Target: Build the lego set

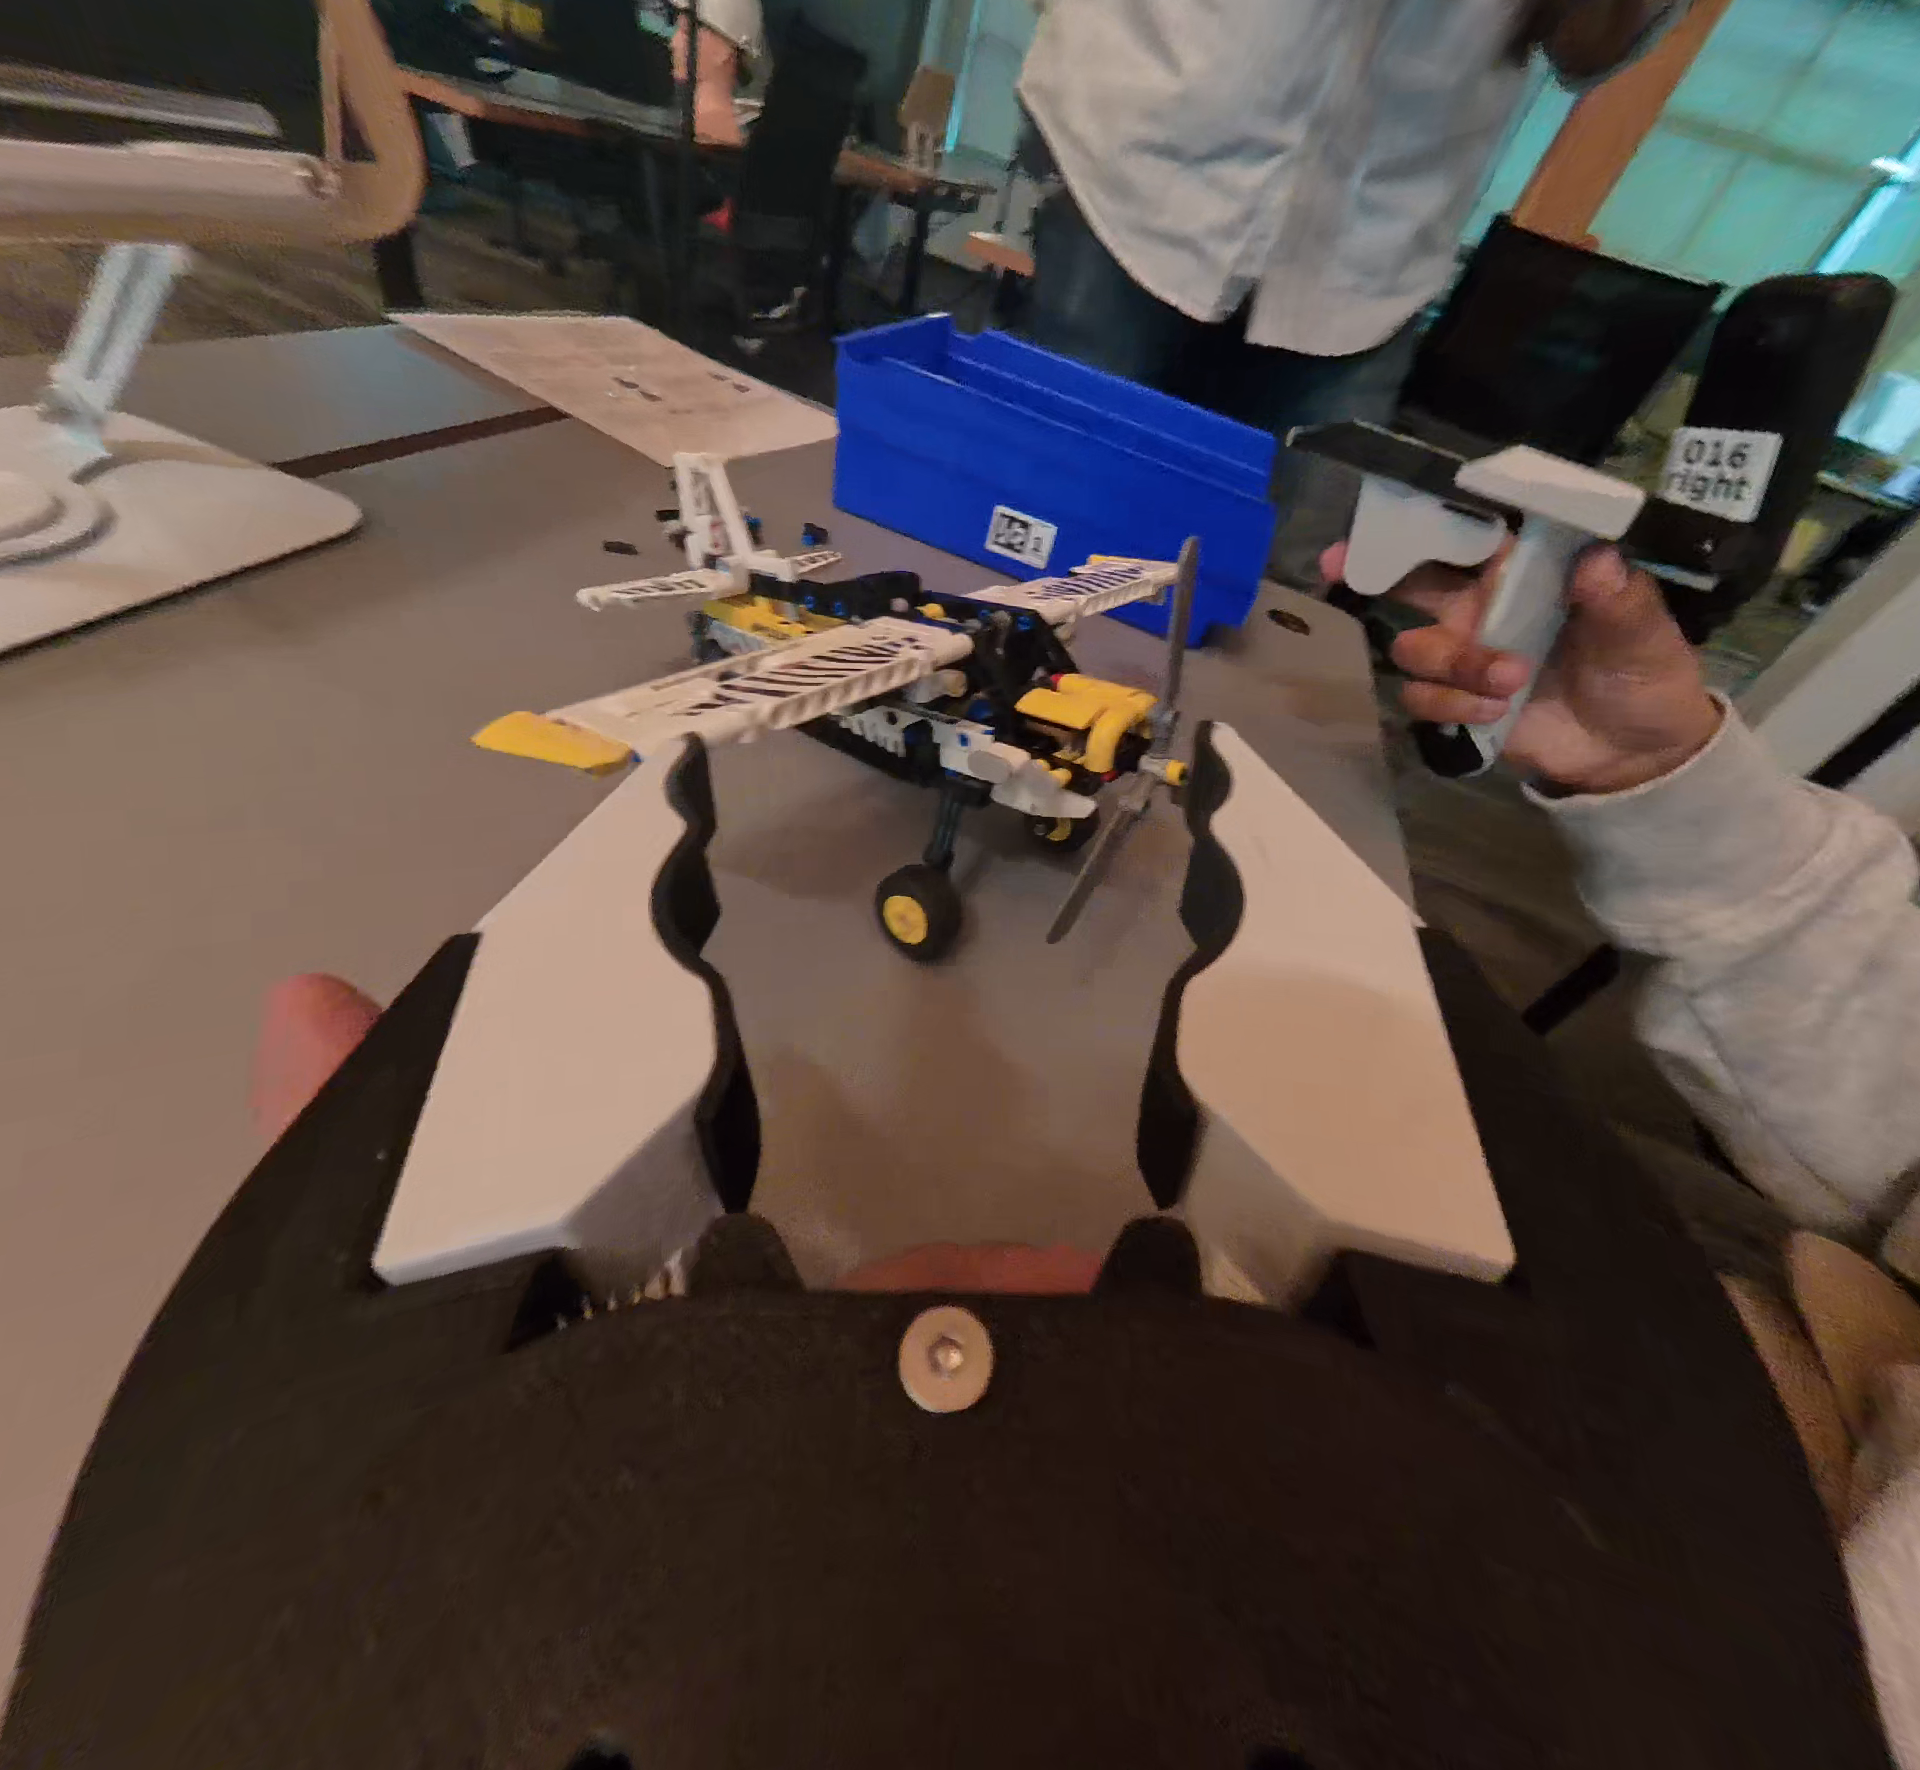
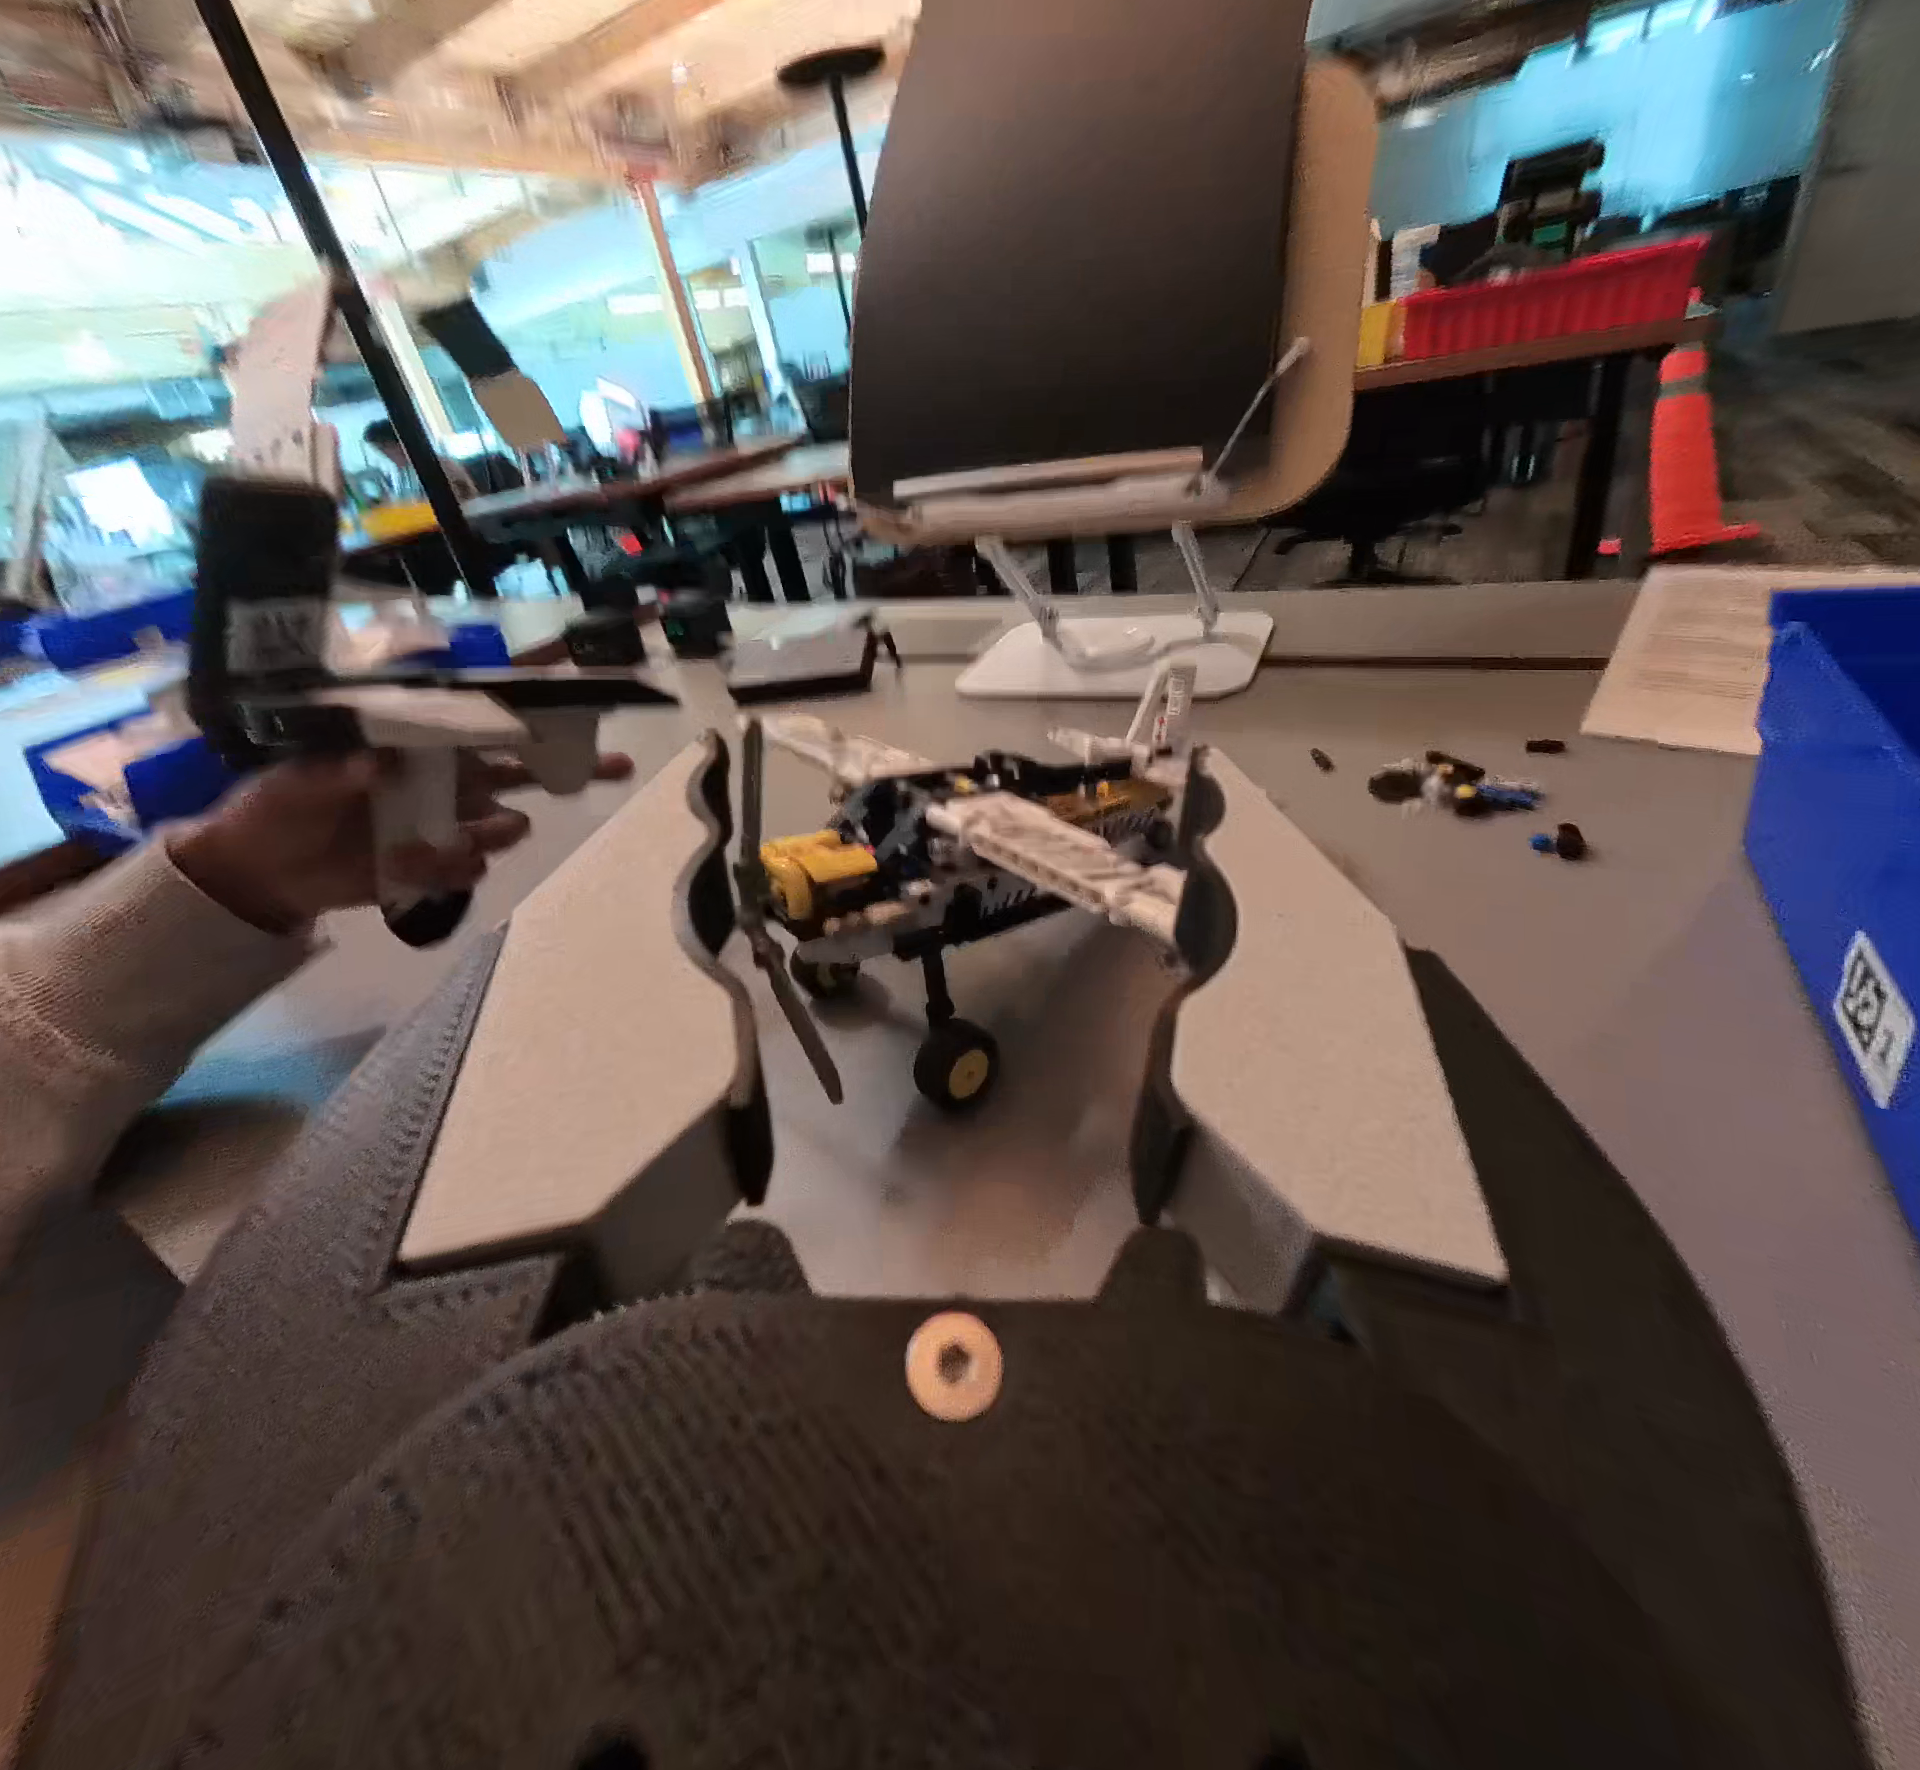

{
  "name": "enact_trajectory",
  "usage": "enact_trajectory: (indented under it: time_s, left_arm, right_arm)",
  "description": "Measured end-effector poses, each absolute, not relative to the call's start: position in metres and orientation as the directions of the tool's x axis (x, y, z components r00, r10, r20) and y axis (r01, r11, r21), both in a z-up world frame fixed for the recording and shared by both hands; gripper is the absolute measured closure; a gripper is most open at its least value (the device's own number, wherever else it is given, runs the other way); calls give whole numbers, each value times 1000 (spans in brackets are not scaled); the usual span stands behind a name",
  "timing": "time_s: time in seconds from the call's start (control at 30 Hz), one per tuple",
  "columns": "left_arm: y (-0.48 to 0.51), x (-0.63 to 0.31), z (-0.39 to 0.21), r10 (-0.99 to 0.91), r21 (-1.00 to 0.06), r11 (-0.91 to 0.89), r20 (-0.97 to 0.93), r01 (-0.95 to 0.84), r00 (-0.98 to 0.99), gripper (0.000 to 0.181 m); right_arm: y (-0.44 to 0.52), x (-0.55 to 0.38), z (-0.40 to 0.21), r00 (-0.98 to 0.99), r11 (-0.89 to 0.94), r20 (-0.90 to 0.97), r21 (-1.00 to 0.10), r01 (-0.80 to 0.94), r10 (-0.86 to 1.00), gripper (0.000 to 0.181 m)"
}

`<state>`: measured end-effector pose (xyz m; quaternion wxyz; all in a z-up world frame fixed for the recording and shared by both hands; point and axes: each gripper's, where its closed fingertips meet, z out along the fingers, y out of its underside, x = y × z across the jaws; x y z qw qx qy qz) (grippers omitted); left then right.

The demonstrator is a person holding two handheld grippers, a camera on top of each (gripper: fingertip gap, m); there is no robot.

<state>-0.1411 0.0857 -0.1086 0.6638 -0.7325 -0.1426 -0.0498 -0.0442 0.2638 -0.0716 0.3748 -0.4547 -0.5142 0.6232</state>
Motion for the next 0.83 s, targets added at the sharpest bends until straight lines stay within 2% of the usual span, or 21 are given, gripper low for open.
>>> enact_trajectory:
  time_s: [0.03, 0.1, 0.13, 0.23, 0.37, 0.43, 0.7, 0.83]
  left_arm:
    - [83, -144, -108, 159, -956, -70, 271, 285, 949, 84]
    - [85, -133, -114, 106, -958, -94, 262, 272, 959, 98]
    - [86, -129, -122, 102, -957, -133, 244, 256, 964, 102]
    - [82, -128, -136, 154, -956, -203, 183, 212, 971, 83]
    - [72, -125, -102, 124, -958, -68, 270, 280, 955, 84]
    - [68, -123, -87, 92, -949, 2, 314, 316, 945, 91]
    - [80, -120, -97, 156, -958, -41, 275, 284, 949, 96]
    - [93, -108, -112, 123, -949, -94, 289, 301, 949, 98]
  right_arm:
    - [262, -51, -86, -301, -153, -163, -987, 59, 940, 91]
    - [256, -57, -106, -294, -116, -154, -983, 143, 943, 86]
    - [253, -54, -102, -307, -144, -177, -981, 129, 935, 85]
    - [254, -33, -75, -310, -239, -232, -971, 18, 922, 85]
    - [251, -8, -61, -367, -371, -343, -928, -7, 864, 82]
    - [251, 1, -57, -374, -411, -379, -912, -6, 847, 82]
    - [223, 16, -59, -332, -352, -340, -936, 26, 880, 87]
    - [193, 6, -84, -338, -310, -337, -941, 134, 878, 88]
